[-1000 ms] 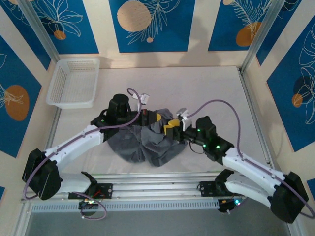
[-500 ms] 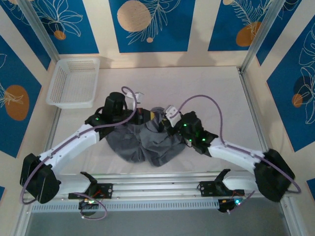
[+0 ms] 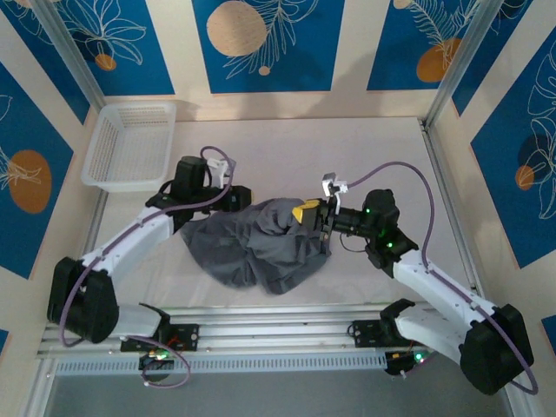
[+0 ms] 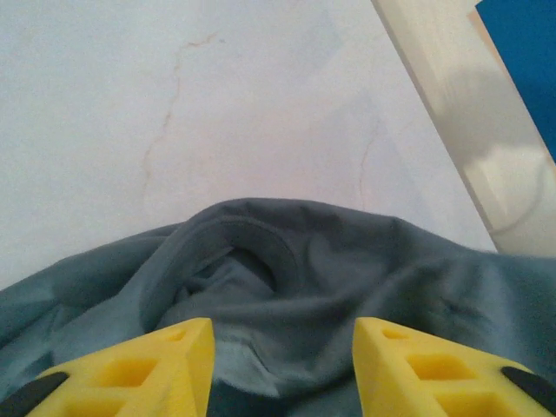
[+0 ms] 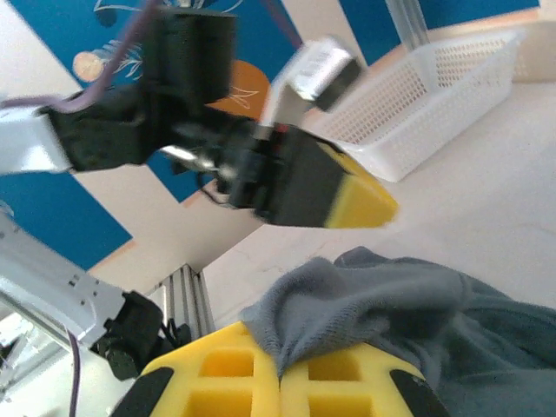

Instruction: Fold the inside-out t-shirt

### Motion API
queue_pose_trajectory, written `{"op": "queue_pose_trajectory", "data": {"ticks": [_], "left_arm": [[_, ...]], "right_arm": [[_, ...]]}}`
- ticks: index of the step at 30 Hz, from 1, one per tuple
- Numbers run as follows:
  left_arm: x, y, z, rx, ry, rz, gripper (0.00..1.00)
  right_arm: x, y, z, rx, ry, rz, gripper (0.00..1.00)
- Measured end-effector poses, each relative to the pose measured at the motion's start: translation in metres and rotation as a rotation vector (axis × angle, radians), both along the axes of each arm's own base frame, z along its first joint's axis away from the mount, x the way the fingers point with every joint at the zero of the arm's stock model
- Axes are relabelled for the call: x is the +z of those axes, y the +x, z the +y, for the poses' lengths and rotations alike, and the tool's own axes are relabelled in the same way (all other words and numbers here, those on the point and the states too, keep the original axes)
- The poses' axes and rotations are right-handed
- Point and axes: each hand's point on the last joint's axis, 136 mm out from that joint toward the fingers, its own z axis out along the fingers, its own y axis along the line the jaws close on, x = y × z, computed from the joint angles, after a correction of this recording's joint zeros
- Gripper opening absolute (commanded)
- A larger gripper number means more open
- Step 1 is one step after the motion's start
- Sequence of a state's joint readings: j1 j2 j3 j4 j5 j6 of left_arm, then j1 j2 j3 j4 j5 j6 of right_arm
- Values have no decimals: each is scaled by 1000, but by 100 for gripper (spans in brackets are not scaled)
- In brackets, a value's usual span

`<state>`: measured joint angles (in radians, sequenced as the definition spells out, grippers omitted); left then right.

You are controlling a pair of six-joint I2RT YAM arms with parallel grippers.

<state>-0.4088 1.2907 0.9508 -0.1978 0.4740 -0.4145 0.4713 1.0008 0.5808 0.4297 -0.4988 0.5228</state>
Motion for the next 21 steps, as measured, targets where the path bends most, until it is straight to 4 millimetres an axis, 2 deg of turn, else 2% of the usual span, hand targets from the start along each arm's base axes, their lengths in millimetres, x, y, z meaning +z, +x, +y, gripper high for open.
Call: {"op": "queue_pose_trajectory", "data": {"ticks": [2, 4, 7, 9, 12, 15, 18, 20, 21], "left_arm": [[15, -12, 6, 16, 5, -59, 47], [32, -34, 5, 15, 6, -132, 44], [52, -64, -14, -42, -15, -201, 42], [52, -75, -28, -54, -25, -188, 43], [30, -66, -41, -6, -2, -109, 52], [-11, -52, -51, 23, 56, -9, 60], [-36, -44, -63, 31, 73, 67, 61], [-39, -36, -74, 26, 59, 90, 43], [-36, -32, -80, 23, 44, 98, 26]], "right_arm": [[-6, 10, -1, -24, -8, 64, 0], [-10, 21, -1, -49, -20, 124, 0], [-12, 29, 1, -61, -22, 169, 0], [-13, 30, 1, -64, -21, 186, 0], [-18, 31, 2, -66, -25, 217, 0], [-16, 30, 2, -63, -28, 234, 0], [-11, 29, 3, -49, -30, 244, 0], [-8, 27, 4, -37, -30, 251, 0], [-7, 28, 3, -33, -27, 262, 0]]}}
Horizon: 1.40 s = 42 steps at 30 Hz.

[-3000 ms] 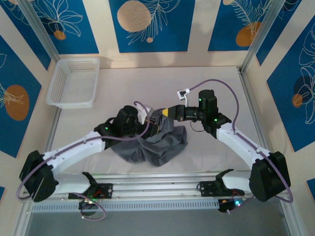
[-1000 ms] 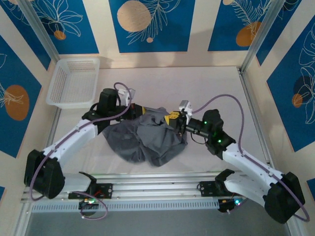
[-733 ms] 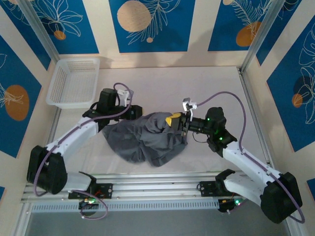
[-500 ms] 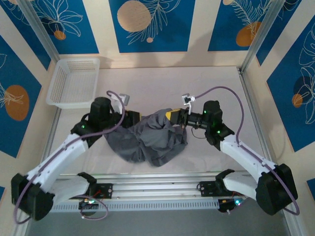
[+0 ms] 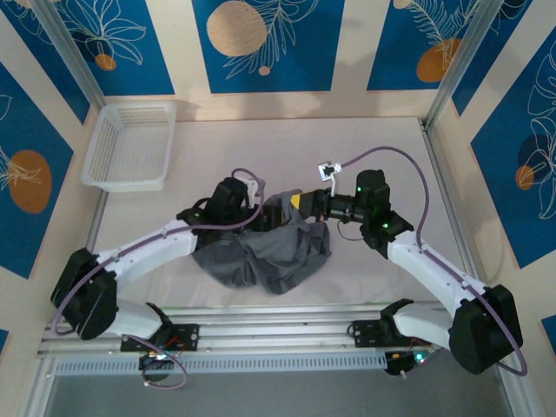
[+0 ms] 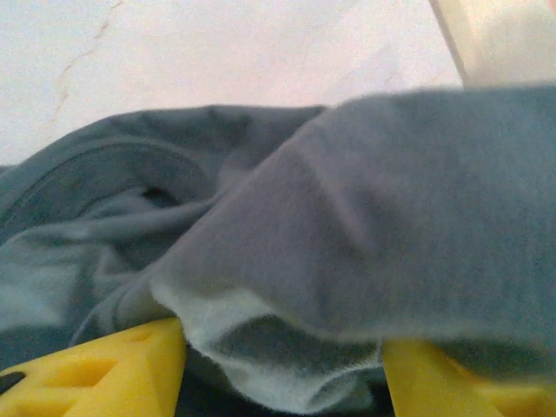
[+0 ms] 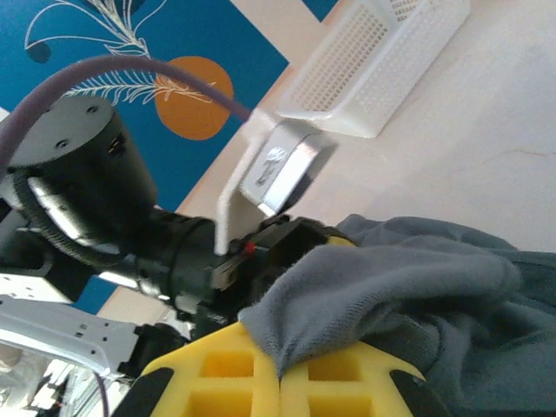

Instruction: Fold the inside-out t-shirt

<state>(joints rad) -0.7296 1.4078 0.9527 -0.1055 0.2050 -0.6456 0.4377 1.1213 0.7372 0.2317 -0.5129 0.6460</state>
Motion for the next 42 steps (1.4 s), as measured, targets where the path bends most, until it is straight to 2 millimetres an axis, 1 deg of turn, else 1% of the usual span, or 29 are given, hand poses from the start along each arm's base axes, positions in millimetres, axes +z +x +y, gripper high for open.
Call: {"op": "queue_pose_trajectory", "data": {"ticks": [1, 2, 4, 5, 7, 9, 11, 12, 13, 14, 15, 16, 18, 21, 22, 23, 24, 25, 27, 29, 30, 33, 34, 35, 37, 38, 39, 40, 42], "left_arm": [[5, 3, -5, -4, -17, -2, 10], [11, 6, -9, -6, -43, -2, 0], [25, 10, -15, -18, -111, -6, 0], [32, 12, -16, -22, -150, -1, 0], [45, 17, -14, -24, -239, 10, 0], [56, 23, -4, -16, -324, 24, 0], [68, 24, 3, -18, -378, 27, 0], [76, 23, 7, -22, -395, 18, 0], [83, 21, 7, -34, -409, 7, 0], [88, 18, 7, -47, -420, -1, 0], [95, 13, 7, -63, -432, -12, 0], [100, 10, 8, -73, -440, -20, 0], [107, 7, 9, -86, -452, -32, 0], [109, 4, 8, -100, -458, -31, 0], [108, 4, 7, -103, -458, -27, 0], [107, 4, 7, -106, -457, -25, 0], [107, 4, 7, -108, -457, -23, 0], [106, 3, 6, -109, -457, -21, 0], [105, 3, 6, -113, -456, -17, 0], [105, 2, 6, -116, -457, -15, 0], [105, 2, 6, -118, -457, -15, 0], [105, 1, 5, -122, -456, -10, 0], [105, 1, 5, -123, -455, -11, 0], [104, 1, 5, -124, -454, -13, 0], [104, 1, 5, -125, -452, -14, 0], [104, 1, 6, -125, -448, -14, 0], [103, 1, 6, -126, -444, -14, 0], [101, 1, 7, -120, -431, -18, 0], [96, 5, 12, -91, -388, -32, 0]], "right_arm": [[0, 0, 0, 6, 4, 10, 0], [-1, 4, -2, 2, 9, 37, 0], [-9, 17, -10, -17, 21, 114, 0], [-16, 26, -18, -38, 26, 159, 0], [-35, 48, -36, -92, 35, 261, 0], [-63, 67, -55, -122, 51, 390, 1], [-88, 78, -68, -136, 67, 498, 4], [-99, 80, -71, -131, 77, 550, 7], [-106, 79, -71, -119, 87, 595, 13], [-108, 77, -70, -109, 92, 621, 23], [-108, 74, -69, -98, 96, 634, 31], [-105, 72, -69, -98, 96, 631, 37], [-95, 69, -72, -115, 87, 607, 43], [-70, 62, -80, -186, 63, 465, 45], [-62, 58, -83, -227, 41, 377, 47], [-55, 52, -84, -254, 19, 297, 50], [-48, 46, -82, -288, -31, 157, 58], [-44, 38, -76, -288, -63, 65, 62], [-35, 23, -55, -256, -151, -174, 65], [-34, 17, -37, -208, -259, -379, 68], [-37, 19, -31, -191, -320, -461, 70], [-58, 43, -22, -180, -544, -662, 73], [-66, 51, -22, -178, -609, -702, 71], [-72, 57, -21, -173, -663, -731, 66], [-80, 68, -17, -152, -742, -776, 38], [-81, 70, -13, -133, -761, -785, 17], [-80, 72, -9, -121, -767, -795, 0], [-77, 69, -4, -100, -749, -788, 0], [-65, 53, 9, -30, -645, -739, 0]]}}
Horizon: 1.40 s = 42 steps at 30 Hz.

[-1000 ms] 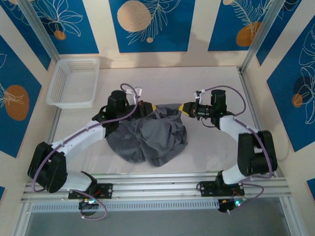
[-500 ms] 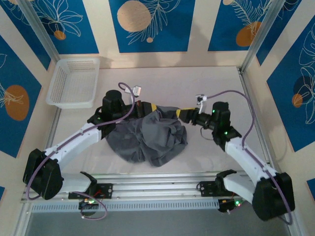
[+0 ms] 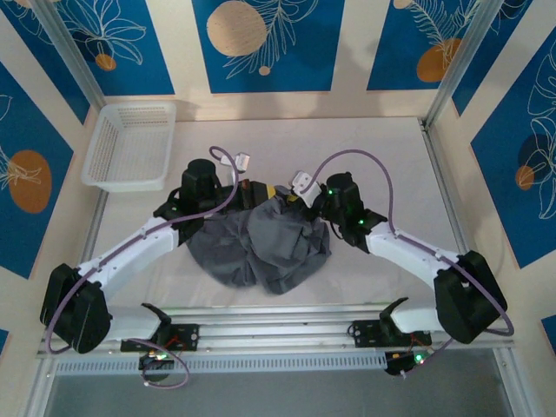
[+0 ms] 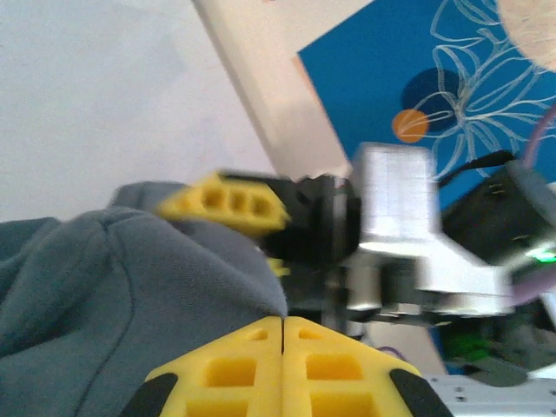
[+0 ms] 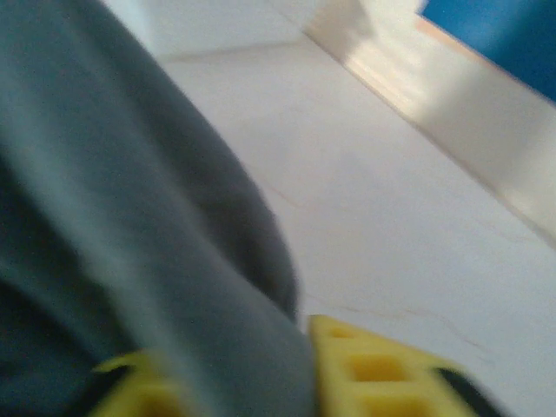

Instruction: Fold the inside-out t-shirt

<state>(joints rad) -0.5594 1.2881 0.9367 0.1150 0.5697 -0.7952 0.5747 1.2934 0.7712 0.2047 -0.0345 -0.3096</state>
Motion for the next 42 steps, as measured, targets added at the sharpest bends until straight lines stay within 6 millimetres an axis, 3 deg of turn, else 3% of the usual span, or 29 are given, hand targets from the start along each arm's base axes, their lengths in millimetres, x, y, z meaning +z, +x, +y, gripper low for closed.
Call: {"op": "queue_pose_trajectory", "data": {"ticks": [6, 9, 10, 12, 15, 20, 22, 25, 27, 31, 32, 34, 37, 38, 42], "left_arm": [[-15, 42, 31, 148, 143, -61, 0], [-34, 57, 39, 180, 202, -63, 1], [-39, 59, 39, 179, 212, -60, 6], [-47, 59, 39, 169, 229, -60, 20], [-45, 49, 44, 164, 238, -90, 34], [-2, 5, 63, 214, 222, -211, 37], [19, -20, 51, 193, 201, -266, 37], [27, -50, 22, 128, 182, -253, 44], [18, -51, 5, 113, 194, -207, 54], [-31, -34, -30, 100, 304, -102, 69], [-48, -27, -33, 114, 343, -73, 68], [-73, -18, -34, 146, 410, -35, 54], [-86, -10, -29, 184, 448, -11, 8], [-84, -8, -28, 190, 441, -13, 0], [-55, -9, -35, 145, 324, -52, 0]], "right_arm": [[69, -65, 20, 282, 422, 383, 0], [89, -82, 21, 345, 542, 573, 0], [92, -84, 21, 343, 563, 628, 0], [98, -85, 20, 327, 604, 726, 0], [105, -73, 13, 257, 664, 818, 0], [98, -35, -4, 67, 745, 923, 0], [90, -26, -7, 12, 757, 954, 0], [78, -21, -5, -46, 755, 1003, 0], [76, -21, -3, -71, 751, 1020, 0], [79, -25, 5, -79, 743, 1026, 0], [79, -26, 7, -78, 742, 1027, 0], [78, -28, 9, -82, 738, 1039, 0], [75, -29, 9, -96, 736, 1058, 0], [74, -27, 6, -109, 741, 1065, 0], [62, -3, -28, -221, 812, 1111, 0]]}}
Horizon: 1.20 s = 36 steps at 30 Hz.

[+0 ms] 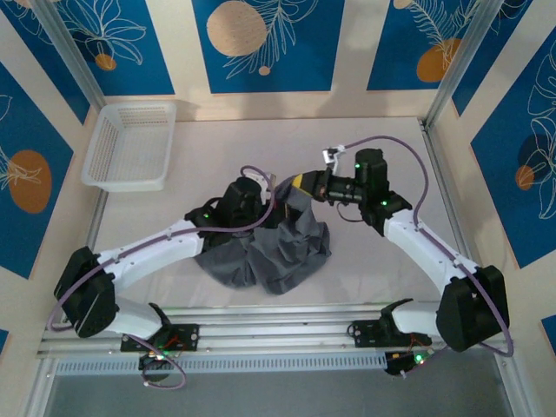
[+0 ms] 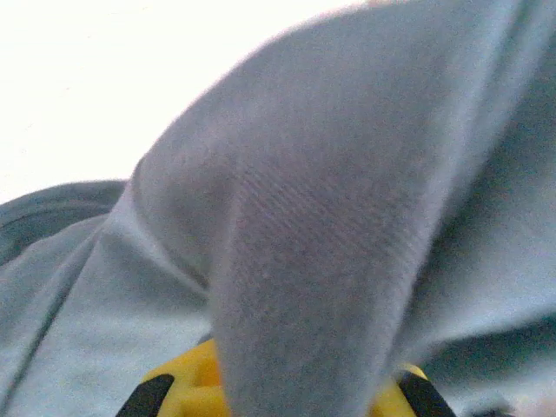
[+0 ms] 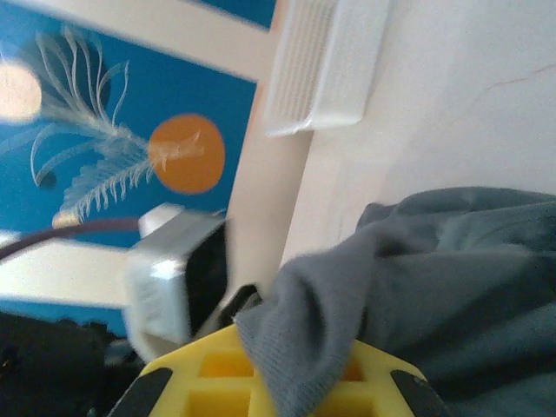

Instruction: Fold the inside-out t-shirt

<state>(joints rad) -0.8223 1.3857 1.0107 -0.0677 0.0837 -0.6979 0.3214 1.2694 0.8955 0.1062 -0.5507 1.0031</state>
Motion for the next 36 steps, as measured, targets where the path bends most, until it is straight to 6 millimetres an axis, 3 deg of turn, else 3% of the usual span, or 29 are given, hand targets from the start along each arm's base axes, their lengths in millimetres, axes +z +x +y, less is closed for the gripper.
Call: {"op": "queue_pose_trajectory", "data": {"ticks": [2, 5, 6, 8, 10, 12, 16, 19, 21, 24, 27, 30, 31, 34, 36], "left_arm": [[20, -2, -5, -60, -104, -19, 0], [33, -3, -6, -117, -210, -25, 0], [33, -6, -3, -135, -229, -15, 0], [33, -12, 1, -155, -244, -2, 0], [37, -16, 2, -175, -257, -3, 0], [42, -20, 2, -195, -269, -6, 0], [42, -25, 0, -224, -272, -2, 0], [41, -27, -1, -244, -271, -1, 0], [39, -28, -2, -251, -270, 5, 0], [37, -28, -3, -254, -267, 13, 0], [37, -28, -3, -257, -268, 12, 0], [37, -28, -3, -256, -268, 13, 0], [37, -28, -3, -257, -268, 13, 0], [37, -28, -3, -257, -268, 13, 0], [37, -28, -3, -256, -267, 11, 0]], "right_arm": [[-26, 17, -24, -31, 28, 86, 7], [-74, 25, -35, 9, 75, 272, 39], [-98, 29, -43, 3, 89, 365, 43], [-122, 31, -57, -16, 113, 468, 48], [-133, 23, -71, -56, 128, 523, 50], [-130, 13, -81, -98, 117, 514, 50], [-85, -4, -87, -174, 2, 272, 28], [-35, -29, -60, -139, -137, -102, 25], [-12, -51, -37, -87, -212, -371, 35], [-17, -70, -19, -39, -349, -663, 52], [-37, -62, -18, -14, -524, -815, 57], [-54, -54, -17, 40, -657, -911, 50], [-59, -52, -16, 61, -689, -931, 43], [-67, -44, -11, 100, -741, -958, 4], [-67, -41, -8, 112, -740, -958, 0]]}}
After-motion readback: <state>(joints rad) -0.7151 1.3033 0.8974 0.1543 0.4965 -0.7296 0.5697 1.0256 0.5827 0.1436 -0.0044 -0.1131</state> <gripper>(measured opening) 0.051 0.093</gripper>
